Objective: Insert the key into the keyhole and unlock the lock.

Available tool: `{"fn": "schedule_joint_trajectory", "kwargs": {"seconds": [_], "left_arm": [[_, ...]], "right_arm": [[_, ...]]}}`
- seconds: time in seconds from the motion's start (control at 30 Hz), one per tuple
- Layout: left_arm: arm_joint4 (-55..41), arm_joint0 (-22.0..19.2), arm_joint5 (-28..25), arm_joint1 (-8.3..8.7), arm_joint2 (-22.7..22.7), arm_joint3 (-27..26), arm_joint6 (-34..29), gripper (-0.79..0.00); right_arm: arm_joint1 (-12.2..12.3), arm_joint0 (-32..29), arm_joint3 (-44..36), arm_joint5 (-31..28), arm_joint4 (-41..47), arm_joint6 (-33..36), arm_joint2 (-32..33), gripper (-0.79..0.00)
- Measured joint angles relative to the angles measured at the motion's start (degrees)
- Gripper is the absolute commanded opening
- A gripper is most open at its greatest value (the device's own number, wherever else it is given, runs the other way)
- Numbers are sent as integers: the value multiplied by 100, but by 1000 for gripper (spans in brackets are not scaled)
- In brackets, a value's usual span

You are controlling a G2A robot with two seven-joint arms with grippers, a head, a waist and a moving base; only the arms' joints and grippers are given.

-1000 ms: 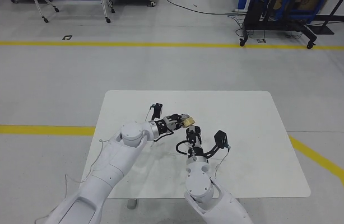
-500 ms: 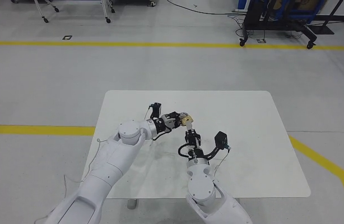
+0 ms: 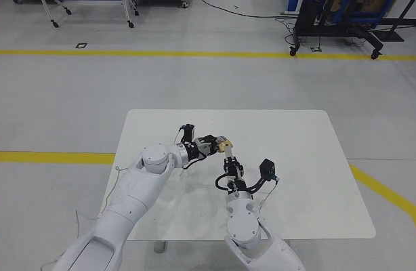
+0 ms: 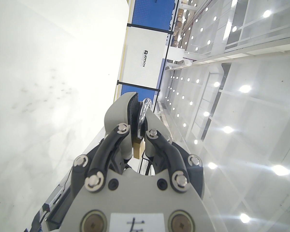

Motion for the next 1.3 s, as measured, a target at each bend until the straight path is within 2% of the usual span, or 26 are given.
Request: {"fn": "schedule_joint_trajectory", "kwargs": {"seconds": [0.17,0.2,0.33,0.37,0.4,0.43,0.47,0.53,0.63,0.83,1.03,1.3], "left_arm": [[-124,70,127,4,-75,-53,124,-785],[-231,87,259,8,-129,-58,144,-785],[-943,-18,1461,20,-370,95,7,-785],[-1053,-62,1724,24,-405,142,-19,-785],[-1144,-102,1970,28,-433,191,-49,-785],[-1246,-153,2303,33,-454,260,-105,-785],[-1303,-193,2526,36,-466,304,-144,-785],[-1387,-278,2959,45,-477,408,-213,-785],[-1387,-379,3367,56,-440,513,-280,-785],[-1333,-505,4044,65,-217,668,-829,-785],[-1214,-582,3977,43,-23,779,-899,-785],[-1155,-663,3871,20,146,900,-1018,-785]], "right_arm": [[0,-24,-13,-63,142,173,41,0],[5,-42,-57,-96,321,380,94,0],[148,-271,-508,-220,1177,2023,719,-6],[193,-353,-604,-271,1247,2418,870,-329],[238,-439,-688,-341,1293,2790,1027,-428],[294,-554,-783,-458,1318,3228,1230,-563],[331,-633,-840,-574,1311,3532,1362,-785],[400,-806,-918,-865,1292,4093,1616,-785],[462,-998,-982,-1377,1264,4565,1844,-785],[472,-1110,-812,-2294,1359,4503,1870,-785],[445,-868,-435,-2610,1451,4306,1759,-785],[417,-622,-193,-2346,1330,3984,1602,-785]]}}
